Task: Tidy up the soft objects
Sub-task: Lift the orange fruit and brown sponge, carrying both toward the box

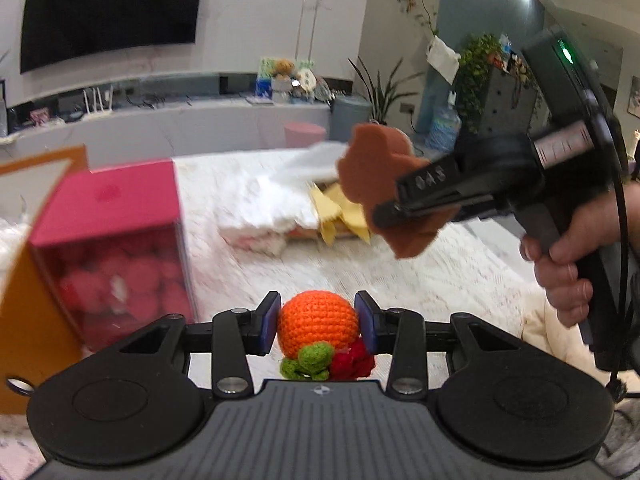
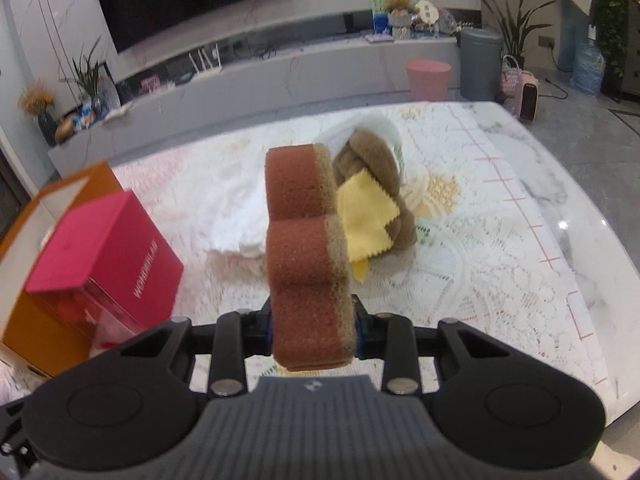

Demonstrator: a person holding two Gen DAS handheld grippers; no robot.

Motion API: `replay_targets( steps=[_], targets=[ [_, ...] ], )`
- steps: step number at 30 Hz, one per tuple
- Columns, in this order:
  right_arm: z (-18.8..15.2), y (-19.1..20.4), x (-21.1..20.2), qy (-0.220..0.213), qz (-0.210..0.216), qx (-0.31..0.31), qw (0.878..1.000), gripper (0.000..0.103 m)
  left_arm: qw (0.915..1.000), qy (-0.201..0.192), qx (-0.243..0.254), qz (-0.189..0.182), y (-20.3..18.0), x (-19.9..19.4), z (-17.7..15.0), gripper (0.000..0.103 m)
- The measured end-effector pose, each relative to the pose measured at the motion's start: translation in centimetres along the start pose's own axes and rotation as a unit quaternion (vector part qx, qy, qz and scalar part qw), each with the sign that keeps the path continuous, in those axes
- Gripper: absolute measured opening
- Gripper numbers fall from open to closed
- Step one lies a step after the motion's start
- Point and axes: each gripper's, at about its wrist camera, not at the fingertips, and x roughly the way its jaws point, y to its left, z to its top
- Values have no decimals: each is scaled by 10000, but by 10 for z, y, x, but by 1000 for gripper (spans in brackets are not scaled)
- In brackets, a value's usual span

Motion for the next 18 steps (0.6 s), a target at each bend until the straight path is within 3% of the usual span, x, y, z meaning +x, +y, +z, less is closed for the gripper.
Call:
replay_targets(
  steps=[7,13,18],
  targets=[
    [-1,12,-35,-485,140,-138,9986,33,9992,-336,-138,189,16,-31,21,46],
    [3,30,-64,-934,708,-275,9927,33,9971,-602,-297,356,46,-63,26,46],
    [6,48,-66,-994,1117,-314,9883,33,9934,-867,-395,633,73,-87,35,46]
  ],
)
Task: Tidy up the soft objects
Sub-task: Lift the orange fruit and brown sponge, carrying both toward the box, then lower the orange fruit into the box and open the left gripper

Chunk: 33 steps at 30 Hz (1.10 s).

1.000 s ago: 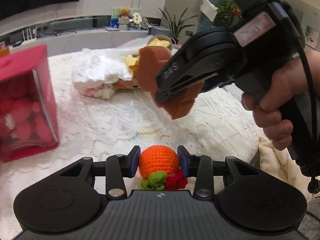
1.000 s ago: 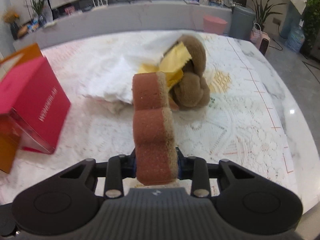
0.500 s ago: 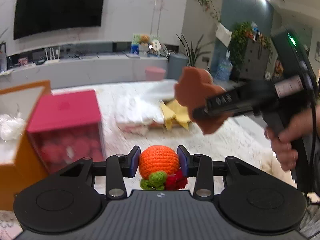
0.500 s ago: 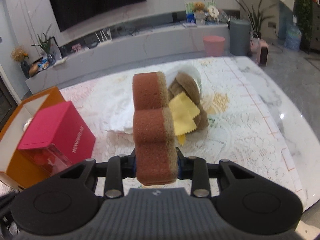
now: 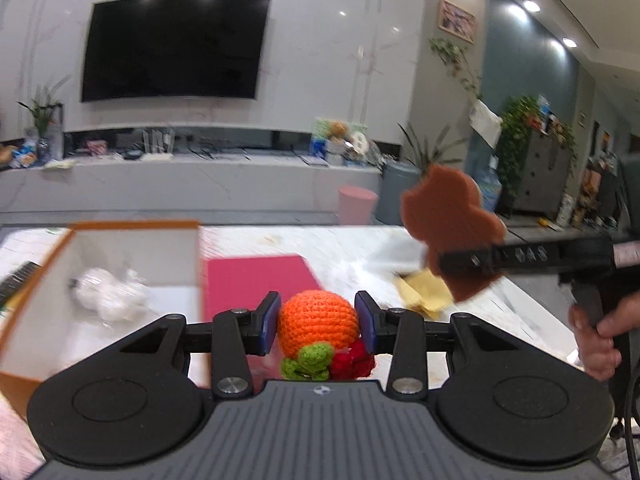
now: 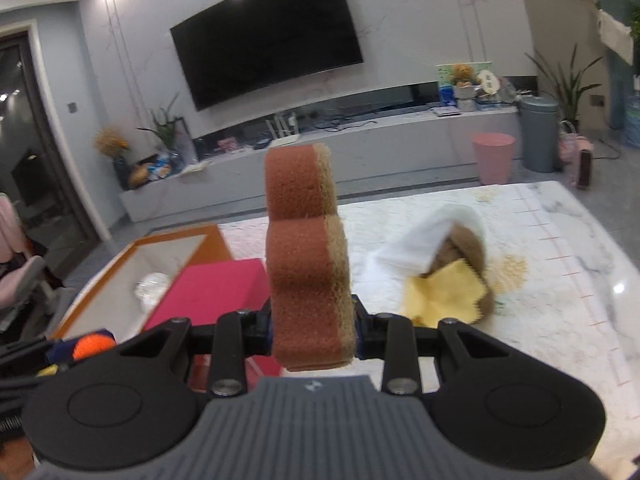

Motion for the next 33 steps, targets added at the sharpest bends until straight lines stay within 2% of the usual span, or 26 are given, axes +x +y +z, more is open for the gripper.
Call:
replay_targets(
  steps=[5,12,17,21,25,29,33],
  targets=[
    [-1,20,7,78,151,-176,9997,33,9989,-305,-238,246,39,-9,16,46],
    [-4,49,17,190,486,-342,9981,33,9955,-406,-397,763,82,-3,39,46],
    [-10,66,33,451,456,-580,9963,33,9938,-428,-328,973,99,5,50,46],
    [-15,69,47,612,336,-614,9957,33,9934,-313,-275,1067,108,15,53,46],
    [-19,70,59,760,318,-547,9951,33,9953,-140,-434,855,123,21,31,46],
    [-22,72,68,836,251,-513,9949,33,9932,546,-863,557,146,40,13,46],
    [-28,77,72,836,240,-590,9945,32,9907,895,-878,535,155,55,8,46]
  ],
)
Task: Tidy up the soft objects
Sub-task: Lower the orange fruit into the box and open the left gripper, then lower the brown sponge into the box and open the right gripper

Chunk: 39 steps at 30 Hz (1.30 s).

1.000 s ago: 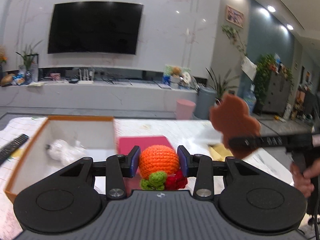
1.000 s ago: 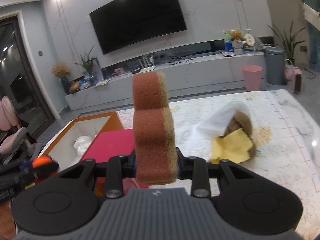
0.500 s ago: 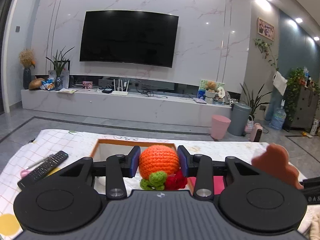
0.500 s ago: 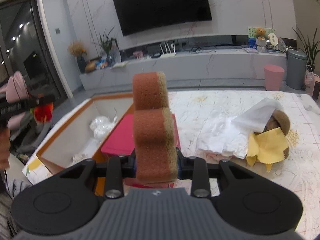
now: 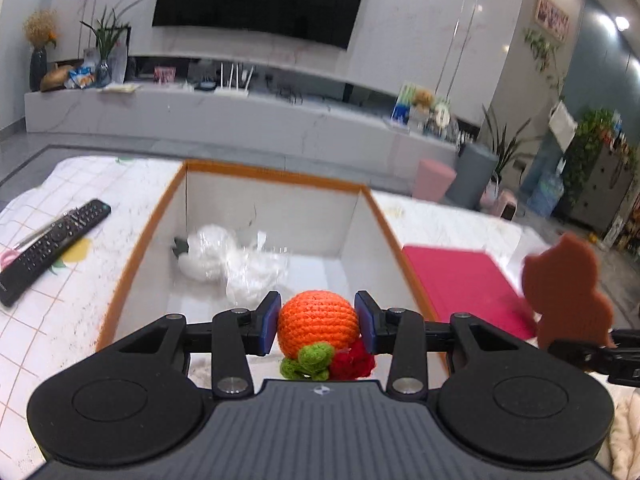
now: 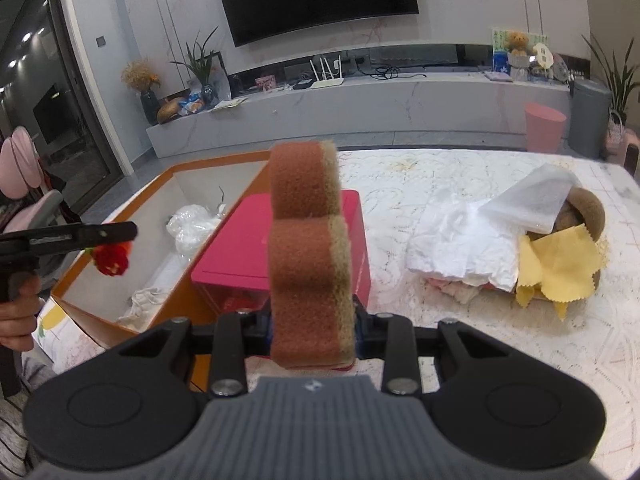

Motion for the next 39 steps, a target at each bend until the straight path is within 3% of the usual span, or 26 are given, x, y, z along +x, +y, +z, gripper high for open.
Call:
replay_targets(
  steps=[4,10,12,16,19,23,29,31,35,39],
  targets=[
    [-1,4,0,-34,-102,-45,9999,32,9986,496,-36,-172,5,17,-3,46],
    [-1,4,-4,-133,-105,-57,9998,32,9952,947,240,-8,-8,35,-17,46],
    [0,5,-9,-210,-110,-98,9997,32,9958,867,295,72,-10,35,-19,46],
    [2,4,-18,-302,65,-125,9994,32,9968,645,465,54,-17,28,-19,70],
    [3,2,-22,-348,78,-51,9993,32,9971,594,424,-203,-16,27,-15,78],
    [6,7,-30,-459,244,-6,9986,32,9973,485,528,184,-15,16,-13,79],
    [18,40,-33,-620,757,101,9951,32,9987,39,358,360,7,-18,1,82],
    [22,61,-26,-528,653,-159,9963,32,9977,-213,273,591,17,-28,6,82],
    [34,118,-3,-210,-58,-1156,9931,32,9904,-683,112,1195,36,-41,9,82],
    [46,159,30,205,-165,-1780,9837,32,9911,-646,-111,1157,56,-45,12,82]
  ],
)
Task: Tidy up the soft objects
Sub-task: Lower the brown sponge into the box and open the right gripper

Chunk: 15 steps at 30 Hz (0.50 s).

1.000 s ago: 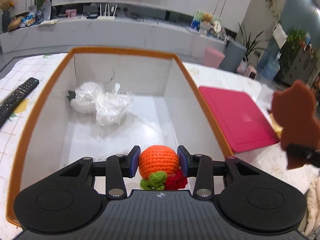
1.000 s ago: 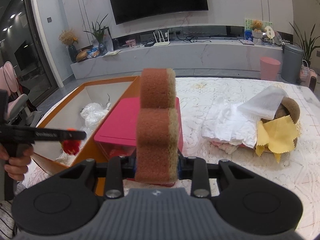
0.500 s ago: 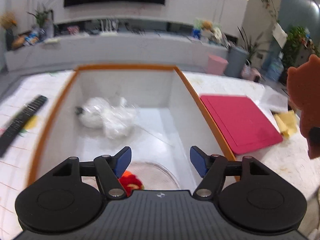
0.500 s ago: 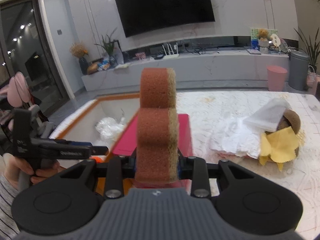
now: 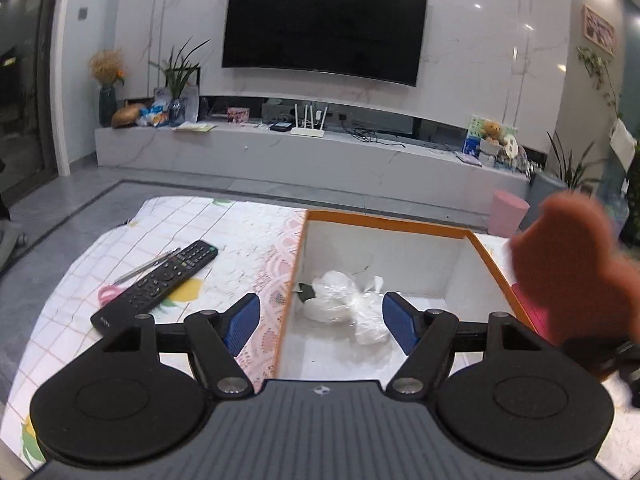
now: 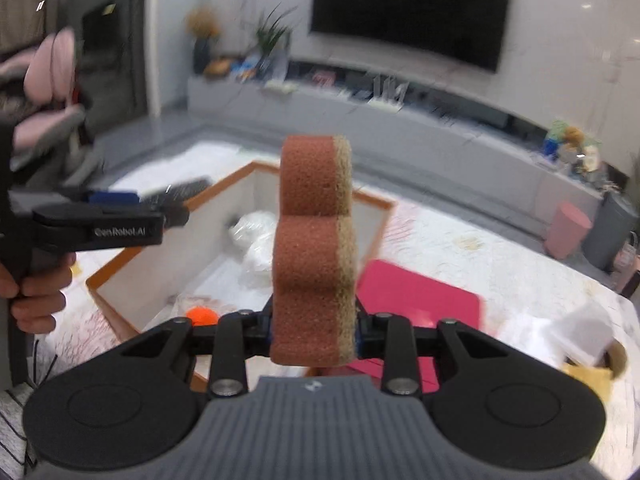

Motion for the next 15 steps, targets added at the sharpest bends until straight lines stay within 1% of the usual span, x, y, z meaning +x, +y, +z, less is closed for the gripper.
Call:
replay_targets(
  steps=[2,5,7,8,9,11,12,13,15],
  targets=[
    [9,13,21,382,23,-222,9990,32,9999,24,-115,-22,9,2,-1,82],
    [16,33,54,1003,-268,-811,9913,32,9998,68,-173,46,20,4,-2,82],
    [18,46,72,1337,-443,-1200,9827,32,9996,104,-259,33,26,6,-3,82],
    [19,51,79,1438,-560,-1407,9780,32,9994,116,-316,-15,29,4,-5,82],
    [18,56,85,1536,-664,-1609,9727,32,9991,130,-381,-105,31,3,-6,82],
    [16,66,98,1840,-746,-2013,9592,32,9978,198,-496,-405,35,4,-7,82],
    [16,69,104,1986,-785,-2130,9534,32,9968,232,-534,-541,36,4,-8,82],
    [16,70,109,2100,-840,-2170,9496,32,9966,241,-524,-593,36,4,-8,82],
    [17,74,117,2272,-891,-2297,9422,32,9976,191,-407,-533,33,3,-8,82]
  ],
)
